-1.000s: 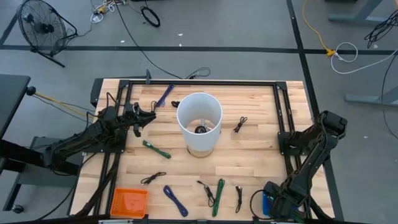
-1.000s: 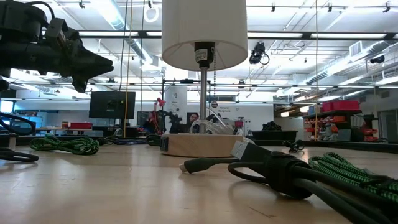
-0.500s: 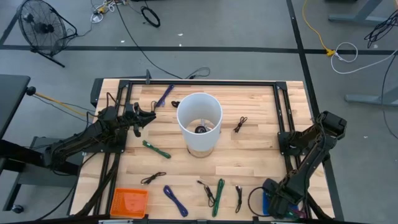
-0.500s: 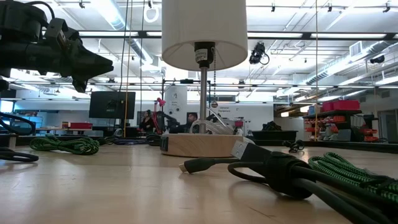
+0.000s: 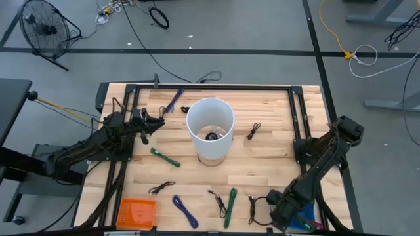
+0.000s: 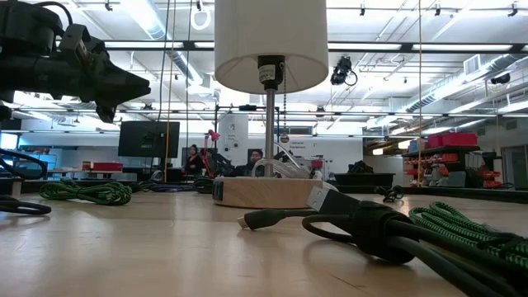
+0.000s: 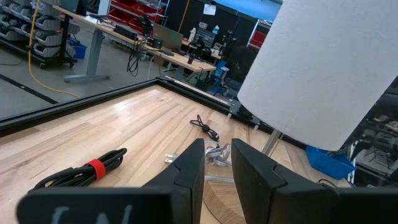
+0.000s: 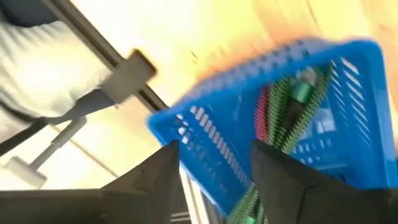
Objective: Pick & Place USB Port
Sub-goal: Put the black charger cable into the orange bin
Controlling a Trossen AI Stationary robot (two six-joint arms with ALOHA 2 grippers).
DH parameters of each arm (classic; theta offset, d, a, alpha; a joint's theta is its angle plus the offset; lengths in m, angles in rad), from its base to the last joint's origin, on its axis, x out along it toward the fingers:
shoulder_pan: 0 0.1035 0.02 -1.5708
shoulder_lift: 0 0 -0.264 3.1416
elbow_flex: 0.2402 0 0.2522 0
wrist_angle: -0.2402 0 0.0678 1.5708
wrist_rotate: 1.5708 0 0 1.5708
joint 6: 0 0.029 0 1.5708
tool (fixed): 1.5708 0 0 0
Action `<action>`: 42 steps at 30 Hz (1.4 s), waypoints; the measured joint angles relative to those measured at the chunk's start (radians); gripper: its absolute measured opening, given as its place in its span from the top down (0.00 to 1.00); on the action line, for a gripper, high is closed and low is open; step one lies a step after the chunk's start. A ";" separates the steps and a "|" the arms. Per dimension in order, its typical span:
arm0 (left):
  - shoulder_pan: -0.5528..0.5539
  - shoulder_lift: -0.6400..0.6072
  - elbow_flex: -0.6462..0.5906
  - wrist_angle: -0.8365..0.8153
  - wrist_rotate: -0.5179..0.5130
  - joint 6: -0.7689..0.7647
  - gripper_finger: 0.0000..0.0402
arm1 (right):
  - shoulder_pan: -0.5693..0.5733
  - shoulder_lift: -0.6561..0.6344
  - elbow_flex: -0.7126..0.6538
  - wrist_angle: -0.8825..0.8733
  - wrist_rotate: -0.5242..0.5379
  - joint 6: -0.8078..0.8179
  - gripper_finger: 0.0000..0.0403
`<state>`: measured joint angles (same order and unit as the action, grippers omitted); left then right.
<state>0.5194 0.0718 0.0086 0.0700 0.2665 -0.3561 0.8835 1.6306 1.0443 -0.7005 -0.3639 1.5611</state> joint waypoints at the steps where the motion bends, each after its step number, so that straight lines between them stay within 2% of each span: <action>1: 0.000 0.000 0.000 0.000 0.000 0.000 0.79 | -0.015 0.000 0.000 0.008 -0.010 -0.014 0.54; 6: 0.000 0.000 0.000 0.000 0.000 0.000 0.79 | -0.097 0.000 0.000 0.017 -0.048 -0.113 0.57; 11: 0.000 0.000 0.000 0.000 0.000 0.000 0.79 | -0.192 -0.001 0.000 0.006 -0.032 -0.289 0.61; 13: 0.000 0.000 0.000 0.000 0.000 0.000 0.79 | -0.231 -0.002 0.000 -0.022 0.018 -0.373 0.63; 16: 0.000 0.000 0.000 0.000 0.000 0.000 0.79 | -0.280 -0.002 0.000 -0.140 0.160 -0.485 0.65; 21: 0.000 0.000 0.000 0.000 0.000 0.001 0.79 | -0.368 -0.007 0.000 -0.381 0.406 -0.547 0.68; 27: 0.000 0.000 0.000 0.000 0.000 0.000 0.79 | -0.487 -0.078 0.000 -0.385 0.638 -0.636 0.70; 34: 0.000 0.000 0.000 0.000 0.000 0.001 0.79 | -0.597 -0.206 -0.018 -0.450 0.688 -0.660 0.70; 38: 0.000 0.000 0.000 0.000 0.000 0.002 0.79 | -0.629 -0.306 -0.114 -0.434 0.705 -0.624 0.70; 42: 0.000 0.000 0.000 -0.001 -0.012 0.002 0.79 | -0.687 -0.394 -0.252 -0.327 0.704 -0.565 0.70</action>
<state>0.5194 0.0716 0.0085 0.0692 0.2549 -0.3545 0.1964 1.2368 0.7924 -1.0276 0.3400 0.9962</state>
